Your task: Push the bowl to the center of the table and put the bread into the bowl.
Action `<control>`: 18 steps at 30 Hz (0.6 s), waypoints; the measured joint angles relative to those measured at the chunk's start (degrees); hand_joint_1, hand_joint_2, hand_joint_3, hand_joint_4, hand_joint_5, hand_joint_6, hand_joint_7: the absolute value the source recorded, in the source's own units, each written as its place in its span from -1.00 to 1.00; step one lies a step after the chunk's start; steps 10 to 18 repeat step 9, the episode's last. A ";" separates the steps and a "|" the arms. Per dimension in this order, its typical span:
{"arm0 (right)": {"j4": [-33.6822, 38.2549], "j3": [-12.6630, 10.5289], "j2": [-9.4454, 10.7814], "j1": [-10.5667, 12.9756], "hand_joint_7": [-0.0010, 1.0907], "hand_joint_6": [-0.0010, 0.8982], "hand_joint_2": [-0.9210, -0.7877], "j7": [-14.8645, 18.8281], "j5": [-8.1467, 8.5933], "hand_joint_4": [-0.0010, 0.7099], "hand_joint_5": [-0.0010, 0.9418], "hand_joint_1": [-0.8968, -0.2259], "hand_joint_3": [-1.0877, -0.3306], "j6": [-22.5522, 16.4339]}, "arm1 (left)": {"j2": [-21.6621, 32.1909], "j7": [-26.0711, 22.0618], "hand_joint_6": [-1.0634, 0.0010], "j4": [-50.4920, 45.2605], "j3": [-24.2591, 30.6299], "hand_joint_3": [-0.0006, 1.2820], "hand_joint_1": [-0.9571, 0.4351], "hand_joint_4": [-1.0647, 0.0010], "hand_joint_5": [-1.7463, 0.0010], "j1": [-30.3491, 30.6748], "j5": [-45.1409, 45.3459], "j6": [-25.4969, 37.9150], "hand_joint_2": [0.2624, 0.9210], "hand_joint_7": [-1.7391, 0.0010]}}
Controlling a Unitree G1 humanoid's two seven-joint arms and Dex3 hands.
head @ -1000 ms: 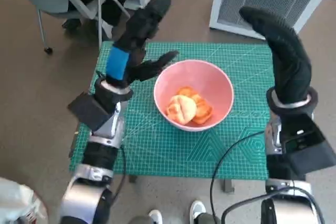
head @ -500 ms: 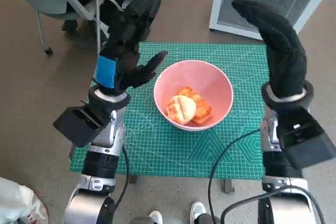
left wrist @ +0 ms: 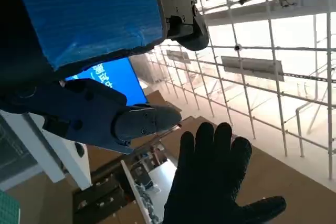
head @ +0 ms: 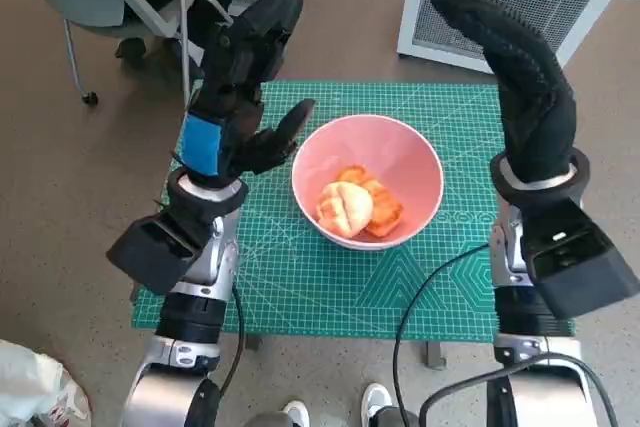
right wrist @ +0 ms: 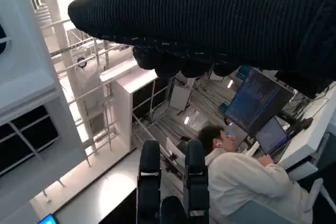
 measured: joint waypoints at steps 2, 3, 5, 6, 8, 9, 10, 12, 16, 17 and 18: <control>0.00 -0.01 -0.02 0.00 -0.70 -0.46 -1.00 0.09 0.24 -0.24 -1.00 0.07 -0.13 0.00 | 0.03 0.06 0.87 0.20 0.00 -0.25 -0.27 0.45 1.00 0.00 0.31 -0.37 1.00 0.25; 0.01 -0.02 -0.03 0.00 -0.70 -0.46 -1.00 0.11 0.34 -0.24 -1.00 0.07 -0.13 0.00 | 0.05 0.09 0.88 0.28 -0.01 -0.25 -0.27 0.45 1.00 0.00 0.53 -0.52 1.00 0.25; 0.02 -0.04 -0.07 0.00 -0.70 -0.46 -1.00 0.11 0.38 -0.24 -1.00 0.06 -0.13 0.00 | 0.06 0.14 0.88 0.44 -0.05 -0.24 -0.27 0.45 1.00 0.00 0.83 -0.72 1.00 0.25; 0.02 -0.04 -0.09 0.00 -0.70 -0.46 -1.00 0.12 0.38 -0.24 -1.00 0.06 -0.13 0.00 | 0.06 0.20 0.88 0.49 -0.07 -0.24 -0.27 0.45 1.00 0.00 0.95 -0.77 1.00 0.25; 0.03 -0.04 -0.13 0.00 -0.70 -0.46 -1.00 0.12 0.38 -0.24 -1.00 0.06 -0.13 -0.01 | 0.06 0.28 0.88 0.59 -0.12 -0.24 -0.27 0.45 1.00 0.00 1.20 -0.82 1.00 0.25; 0.04 -0.04 -0.15 0.00 -0.70 -0.46 -1.00 0.12 0.38 -0.24 -1.00 0.05 -0.13 -0.01 | 0.06 0.32 0.88 0.63 -0.15 -0.24 -0.28 0.45 1.00 0.00 1.27 -0.83 1.00 0.25; 0.04 -0.04 -0.15 0.00 -0.70 -0.46 -1.00 0.12 0.38 -0.24 -1.00 0.05 -0.13 -0.01 | 0.06 0.32 0.88 0.63 -0.15 -0.24 -0.28 0.45 1.00 0.00 1.27 -0.83 1.00 0.25; 0.04 -0.04 -0.15 0.00 -0.70 -0.46 -1.00 0.12 0.38 -0.24 -1.00 0.05 -0.13 -0.01 | 0.06 0.32 0.88 0.63 -0.15 -0.24 -0.28 0.45 1.00 0.00 1.27 -0.83 1.00 0.25; 0.04 -0.04 -0.15 0.00 -0.70 -0.46 -1.00 0.12 0.38 -0.24 -1.00 0.05 -0.13 -0.01 | 0.06 0.32 0.88 0.63 -0.15 -0.24 -0.28 0.45 1.00 0.00 1.27 -0.83 1.00 0.25; 0.04 -0.04 -0.15 0.00 -0.70 -0.46 -1.00 0.12 0.38 -0.24 -1.00 0.05 -0.13 -0.01 | 0.06 0.32 0.88 0.63 -0.15 -0.24 -0.28 0.45 1.00 0.00 1.27 -0.83 1.00 0.25; 0.04 -0.04 -0.15 0.00 -0.70 -0.46 -1.00 0.12 0.38 -0.24 -1.00 0.05 -0.13 -0.01 | 0.06 0.32 0.88 0.63 -0.15 -0.24 -0.28 0.45 1.00 0.00 1.27 -0.83 1.00 0.25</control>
